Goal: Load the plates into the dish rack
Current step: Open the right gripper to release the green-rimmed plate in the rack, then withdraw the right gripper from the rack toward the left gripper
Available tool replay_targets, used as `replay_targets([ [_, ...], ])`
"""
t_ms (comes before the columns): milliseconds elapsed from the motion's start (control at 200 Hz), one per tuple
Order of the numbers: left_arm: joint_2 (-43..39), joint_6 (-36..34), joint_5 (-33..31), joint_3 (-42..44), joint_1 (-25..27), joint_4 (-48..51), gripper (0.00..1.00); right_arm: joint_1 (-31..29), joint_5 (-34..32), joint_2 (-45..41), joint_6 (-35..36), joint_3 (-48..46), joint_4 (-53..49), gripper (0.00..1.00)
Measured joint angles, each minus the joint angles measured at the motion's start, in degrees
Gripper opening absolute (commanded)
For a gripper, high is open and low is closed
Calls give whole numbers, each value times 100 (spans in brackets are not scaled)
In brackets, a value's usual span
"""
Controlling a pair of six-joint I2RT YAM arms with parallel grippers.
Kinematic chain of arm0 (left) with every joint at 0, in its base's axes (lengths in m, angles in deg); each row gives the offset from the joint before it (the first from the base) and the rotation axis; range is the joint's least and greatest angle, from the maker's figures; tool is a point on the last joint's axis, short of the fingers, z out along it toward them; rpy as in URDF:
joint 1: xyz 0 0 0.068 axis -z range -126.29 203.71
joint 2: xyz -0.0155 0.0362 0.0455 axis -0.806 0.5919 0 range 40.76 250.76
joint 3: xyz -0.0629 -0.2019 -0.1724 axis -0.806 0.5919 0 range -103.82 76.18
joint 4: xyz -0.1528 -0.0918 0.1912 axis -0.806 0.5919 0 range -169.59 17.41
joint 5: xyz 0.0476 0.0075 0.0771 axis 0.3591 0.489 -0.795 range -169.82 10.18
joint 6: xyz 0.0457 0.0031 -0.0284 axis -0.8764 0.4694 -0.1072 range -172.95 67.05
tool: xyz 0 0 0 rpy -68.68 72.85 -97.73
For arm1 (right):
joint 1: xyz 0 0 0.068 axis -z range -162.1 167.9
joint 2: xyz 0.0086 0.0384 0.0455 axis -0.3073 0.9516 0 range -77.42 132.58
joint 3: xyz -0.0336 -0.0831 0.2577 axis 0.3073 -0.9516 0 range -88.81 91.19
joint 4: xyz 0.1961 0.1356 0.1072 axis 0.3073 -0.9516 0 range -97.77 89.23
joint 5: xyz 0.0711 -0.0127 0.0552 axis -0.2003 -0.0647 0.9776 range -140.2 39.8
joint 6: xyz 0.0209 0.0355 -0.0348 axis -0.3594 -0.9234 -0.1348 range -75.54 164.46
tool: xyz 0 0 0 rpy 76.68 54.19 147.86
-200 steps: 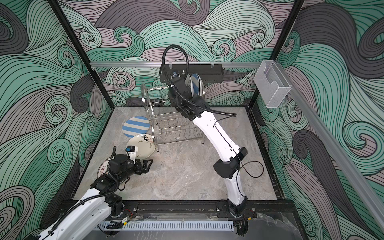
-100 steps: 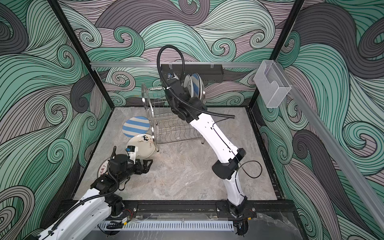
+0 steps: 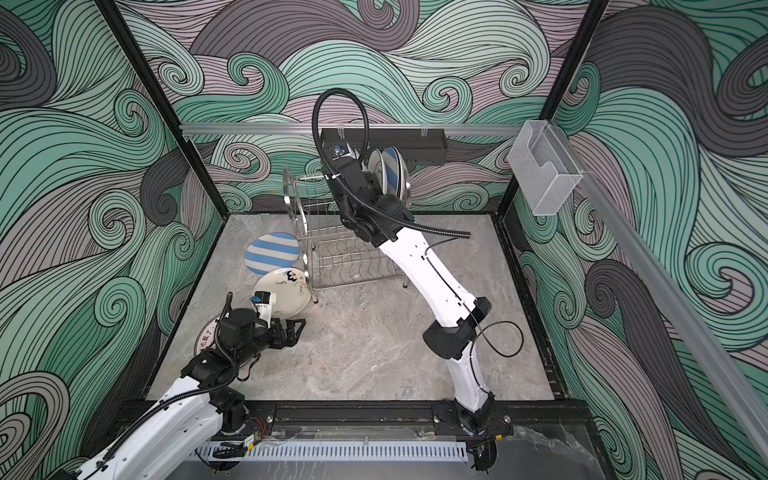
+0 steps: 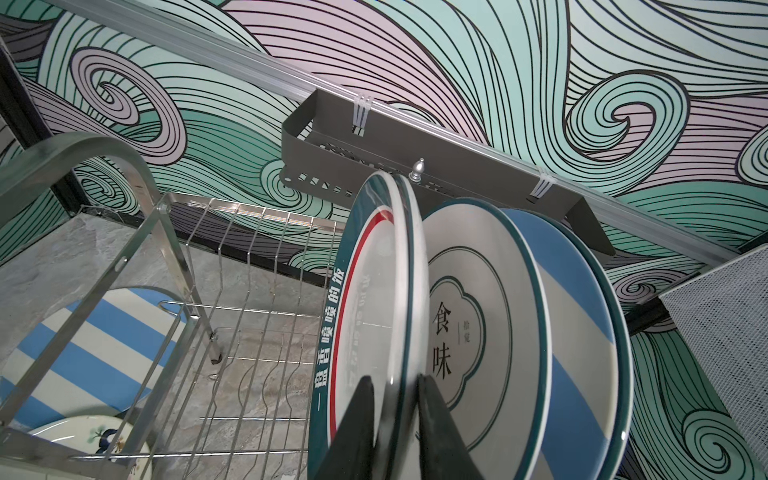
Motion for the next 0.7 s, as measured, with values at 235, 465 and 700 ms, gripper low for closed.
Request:
replay_targets([
  [235, -72, 0, 0, 0, 0, 0, 99, -33, 9, 66, -42, 0, -61, 44],
  [465, -72, 0, -7, 0, 0, 2, 98, 13, -7, 33, 20, 0, -155, 65],
  [700, -52, 72, -317, -2, 0, 85, 99, 83, 166, -179, 76, -63, -184, 78],
])
